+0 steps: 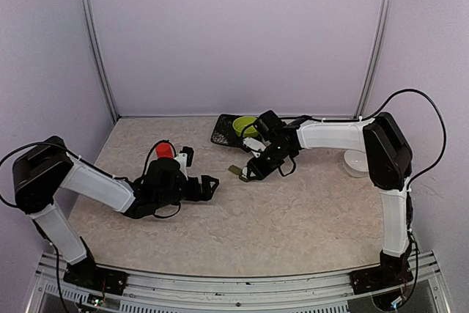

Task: Sort the pills into containers
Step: Pour the pill into the compartment of the pill container, then pick up the lid of the pill bottle from the center of the board.

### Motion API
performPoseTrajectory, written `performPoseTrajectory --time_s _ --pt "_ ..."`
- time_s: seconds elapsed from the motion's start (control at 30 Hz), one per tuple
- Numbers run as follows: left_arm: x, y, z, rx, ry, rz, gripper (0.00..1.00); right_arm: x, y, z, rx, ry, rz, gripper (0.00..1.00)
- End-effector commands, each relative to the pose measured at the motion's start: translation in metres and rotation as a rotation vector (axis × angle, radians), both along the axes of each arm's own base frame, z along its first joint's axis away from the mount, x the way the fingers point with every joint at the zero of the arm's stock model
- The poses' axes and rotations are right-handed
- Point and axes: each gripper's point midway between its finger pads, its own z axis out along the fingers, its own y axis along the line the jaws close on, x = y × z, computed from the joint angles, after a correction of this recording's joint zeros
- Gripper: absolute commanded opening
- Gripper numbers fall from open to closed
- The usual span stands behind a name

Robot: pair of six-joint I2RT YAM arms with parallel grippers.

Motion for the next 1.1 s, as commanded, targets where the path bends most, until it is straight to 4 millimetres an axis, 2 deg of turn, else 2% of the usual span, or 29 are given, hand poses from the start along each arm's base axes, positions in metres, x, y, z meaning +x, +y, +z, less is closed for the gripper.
performPoseTrajectory --time_s 0.0,0.57,0.93,1.07 --pt "0.002 -0.005 0.005 0.005 -0.009 -0.01 0.99 -0.002 0.008 0.028 0.063 -0.056 0.017 0.0" --pt "0.003 -0.008 0.006 0.014 -0.007 -0.005 0.99 -0.017 -0.001 0.033 0.177 -0.142 0.009 0.0" --pt "0.002 -0.012 0.003 0.025 0.004 -0.007 0.99 -0.023 -0.001 0.052 0.341 -0.278 0.012 0.0" --pt "0.004 -0.013 0.0 0.046 0.017 0.002 0.99 -0.028 -0.005 0.07 0.422 -0.345 0.004 0.0"
